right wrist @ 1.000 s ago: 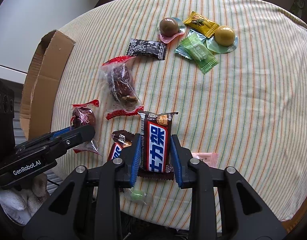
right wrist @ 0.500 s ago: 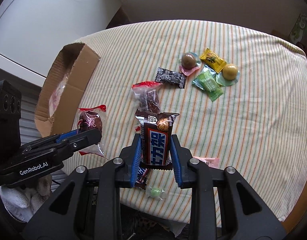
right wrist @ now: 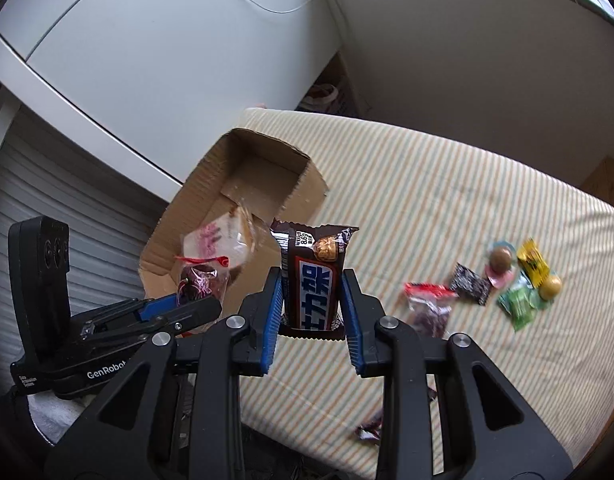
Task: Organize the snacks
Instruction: 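Carry the dates and Snickers bar over the box with both grippers, then open both grippers to drop the dates and Snickers into the box, then grasp a Snickers bar with the left gripper while the right grasps a pink candy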
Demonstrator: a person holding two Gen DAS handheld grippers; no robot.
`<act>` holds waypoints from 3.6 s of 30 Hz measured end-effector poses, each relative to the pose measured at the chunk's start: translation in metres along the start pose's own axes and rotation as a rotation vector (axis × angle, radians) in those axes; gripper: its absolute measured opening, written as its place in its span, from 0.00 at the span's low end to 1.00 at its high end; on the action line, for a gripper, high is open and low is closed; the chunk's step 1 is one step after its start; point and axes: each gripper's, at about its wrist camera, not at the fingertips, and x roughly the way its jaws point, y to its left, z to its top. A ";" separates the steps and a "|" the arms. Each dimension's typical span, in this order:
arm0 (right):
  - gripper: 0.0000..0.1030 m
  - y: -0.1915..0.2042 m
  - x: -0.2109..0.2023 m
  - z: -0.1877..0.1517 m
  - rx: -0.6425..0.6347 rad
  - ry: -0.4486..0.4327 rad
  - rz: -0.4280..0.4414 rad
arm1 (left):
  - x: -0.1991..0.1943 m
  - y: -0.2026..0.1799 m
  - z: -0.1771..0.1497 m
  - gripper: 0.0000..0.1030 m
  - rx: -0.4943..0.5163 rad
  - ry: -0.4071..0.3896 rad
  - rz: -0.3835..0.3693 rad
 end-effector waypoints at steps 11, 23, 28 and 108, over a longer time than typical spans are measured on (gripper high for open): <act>0.28 0.063 0.065 0.046 -0.133 0.042 0.008 | -0.008 0.057 0.005 0.31 -0.083 -0.026 0.079; 0.29 0.080 0.094 0.047 -0.159 0.085 0.006 | 0.000 0.073 0.005 0.31 -0.086 -0.009 0.097; 0.67 0.083 0.087 0.047 -0.176 0.053 -0.023 | -0.001 0.070 0.007 0.33 -0.057 0.000 0.114; 0.33 -0.169 0.038 -0.143 -0.229 0.356 -0.196 | 0.122 -0.124 -0.104 0.36 0.347 0.324 0.008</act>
